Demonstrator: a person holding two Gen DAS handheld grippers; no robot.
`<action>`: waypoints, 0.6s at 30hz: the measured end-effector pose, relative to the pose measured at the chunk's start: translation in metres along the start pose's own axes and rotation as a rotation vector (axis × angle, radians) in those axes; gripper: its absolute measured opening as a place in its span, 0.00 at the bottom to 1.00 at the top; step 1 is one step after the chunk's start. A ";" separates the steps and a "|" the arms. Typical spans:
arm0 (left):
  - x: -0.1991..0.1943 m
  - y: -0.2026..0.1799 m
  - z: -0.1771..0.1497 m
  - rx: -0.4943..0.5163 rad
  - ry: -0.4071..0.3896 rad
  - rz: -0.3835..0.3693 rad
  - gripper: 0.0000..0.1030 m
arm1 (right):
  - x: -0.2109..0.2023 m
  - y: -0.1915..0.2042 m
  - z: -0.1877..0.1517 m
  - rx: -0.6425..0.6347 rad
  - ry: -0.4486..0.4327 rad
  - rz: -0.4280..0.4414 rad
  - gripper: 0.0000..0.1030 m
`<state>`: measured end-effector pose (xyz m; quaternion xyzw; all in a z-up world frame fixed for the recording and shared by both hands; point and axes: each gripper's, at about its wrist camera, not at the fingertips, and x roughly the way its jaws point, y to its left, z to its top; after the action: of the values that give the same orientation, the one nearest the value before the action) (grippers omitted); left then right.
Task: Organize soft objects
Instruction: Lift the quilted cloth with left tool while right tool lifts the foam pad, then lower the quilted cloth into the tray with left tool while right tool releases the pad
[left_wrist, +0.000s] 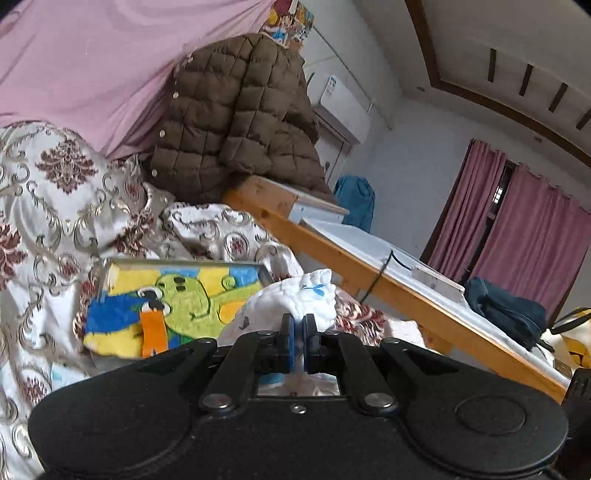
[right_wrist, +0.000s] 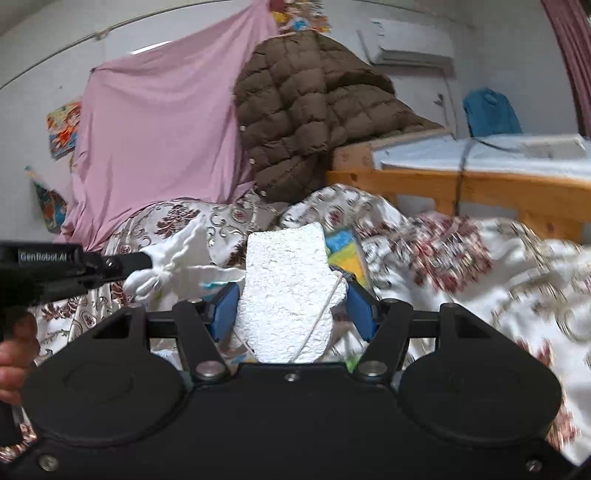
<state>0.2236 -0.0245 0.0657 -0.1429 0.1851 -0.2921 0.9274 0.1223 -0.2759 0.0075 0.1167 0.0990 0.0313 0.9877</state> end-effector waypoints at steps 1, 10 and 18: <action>0.003 0.002 0.001 -0.003 -0.007 0.001 0.03 | 0.005 0.001 0.000 -0.006 0.000 0.013 0.53; 0.043 0.042 0.016 -0.075 -0.036 0.051 0.03 | 0.053 0.017 -0.004 -0.094 0.046 0.054 0.53; 0.080 0.089 0.033 -0.153 -0.086 0.101 0.03 | 0.104 0.023 -0.001 -0.085 0.054 0.051 0.53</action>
<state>0.3424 0.0030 0.0413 -0.2163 0.1737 -0.2234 0.9344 0.2234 -0.2441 -0.0077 0.0763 0.1213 0.0637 0.9876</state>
